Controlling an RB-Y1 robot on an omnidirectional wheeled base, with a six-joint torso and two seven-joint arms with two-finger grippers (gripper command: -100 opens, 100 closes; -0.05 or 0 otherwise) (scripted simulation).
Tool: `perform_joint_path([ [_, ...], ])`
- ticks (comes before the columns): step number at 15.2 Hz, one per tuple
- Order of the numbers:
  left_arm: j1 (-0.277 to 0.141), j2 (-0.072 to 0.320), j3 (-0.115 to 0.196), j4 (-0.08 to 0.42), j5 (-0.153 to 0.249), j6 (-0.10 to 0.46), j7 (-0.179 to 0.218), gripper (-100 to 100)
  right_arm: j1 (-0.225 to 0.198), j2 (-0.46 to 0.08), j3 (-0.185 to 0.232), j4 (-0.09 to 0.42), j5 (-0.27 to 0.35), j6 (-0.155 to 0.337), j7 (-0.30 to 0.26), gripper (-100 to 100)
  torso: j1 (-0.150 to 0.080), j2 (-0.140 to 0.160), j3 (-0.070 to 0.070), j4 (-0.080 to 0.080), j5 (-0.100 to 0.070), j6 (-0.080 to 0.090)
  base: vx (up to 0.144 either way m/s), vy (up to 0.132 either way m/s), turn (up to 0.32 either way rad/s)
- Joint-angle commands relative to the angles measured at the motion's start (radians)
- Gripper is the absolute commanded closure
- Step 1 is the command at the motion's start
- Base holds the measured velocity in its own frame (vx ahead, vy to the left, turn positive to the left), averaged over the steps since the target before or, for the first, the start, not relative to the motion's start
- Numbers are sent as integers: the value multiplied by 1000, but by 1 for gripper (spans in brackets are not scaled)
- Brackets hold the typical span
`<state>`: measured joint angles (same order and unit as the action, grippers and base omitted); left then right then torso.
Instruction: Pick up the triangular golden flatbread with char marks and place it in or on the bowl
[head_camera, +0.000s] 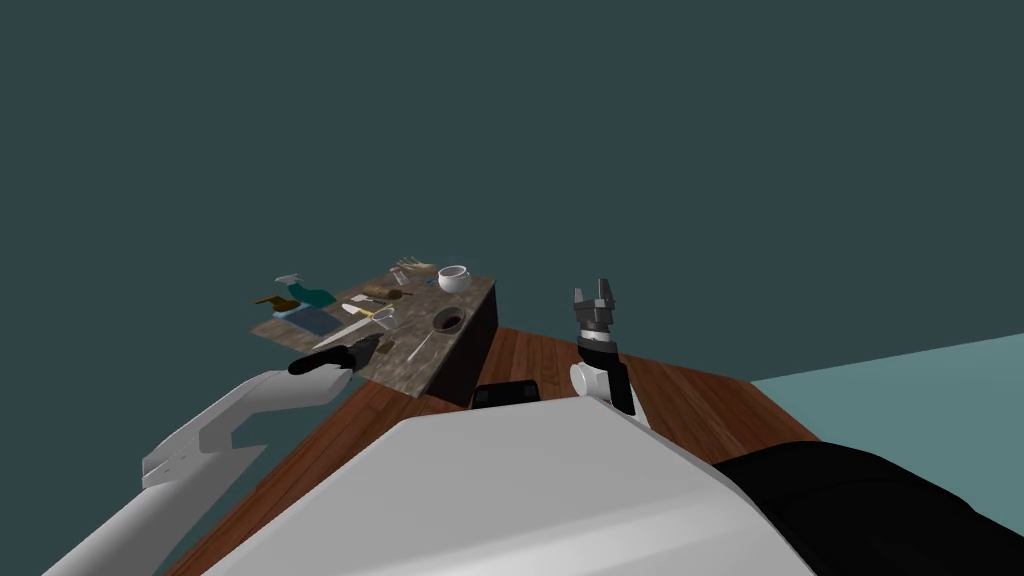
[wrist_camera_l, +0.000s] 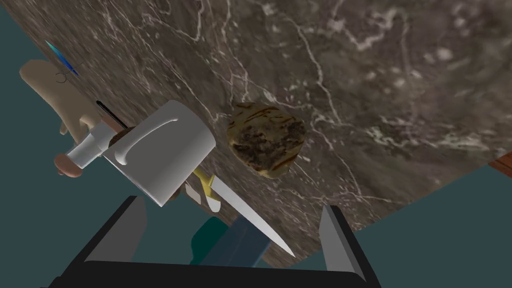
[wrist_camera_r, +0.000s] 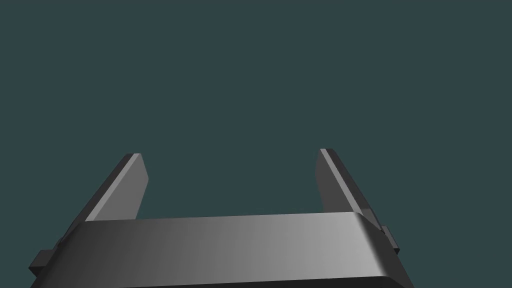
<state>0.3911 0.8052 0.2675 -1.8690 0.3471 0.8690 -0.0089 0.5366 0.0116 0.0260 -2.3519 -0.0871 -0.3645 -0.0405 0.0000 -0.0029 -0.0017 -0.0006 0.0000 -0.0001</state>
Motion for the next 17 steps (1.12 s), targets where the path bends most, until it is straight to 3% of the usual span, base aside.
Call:
perform_joint_path([
  [1, -6, 9, 0, 24, 12, 40, -4, -100, 0, 0, 0, 0, 0, 0, 0, 0, 0, 0, 0, 0, 0, 0, 56, 2, -93],
  [7, 4, 14, -10, 68, 47, 132, -9, -100, 0, 0, 0, 0, 0, 0, 0, 0, 0, -1, 0, 0, 0, 0, 62, 13, -106],
  [8, -8, 18, -8, 63, 38, 114, -8, -100, 0, 0, 0, 0, 0, 0, 0, 0, 0, 0, 0, 0, 0, 0, 35, 12, -32],
  [11, -25, -5, -22, 125, 20, 74, -17, -100, 0, 0, 0, 0, 0, 0, 0, 0, 1, 2, 1, 0, 0, 0, 20, 31, -48],
  [12, -22, 1, -20, 112, 25, 87, -15, -100, 0, 0, 0, 0, 0, 0, 0, 0, 2, 2, 1, 0, 0, 0, 10, 24, -19],
  [13, -23, 0, -20, 116, 25, 83, -16, 100, 0, 0, 0, 0, 0, 0, 0, 0, 1, 3, 2, 1, 0, 0, 3, 9, 4],
  [17, -23, 0, -20, 116, 25, 83, -16, 100, 0, 0, 0, 0, 0, 0, 0, 0, -1, 4, 2, 1, 0, 0, 0, 2, 2],
])
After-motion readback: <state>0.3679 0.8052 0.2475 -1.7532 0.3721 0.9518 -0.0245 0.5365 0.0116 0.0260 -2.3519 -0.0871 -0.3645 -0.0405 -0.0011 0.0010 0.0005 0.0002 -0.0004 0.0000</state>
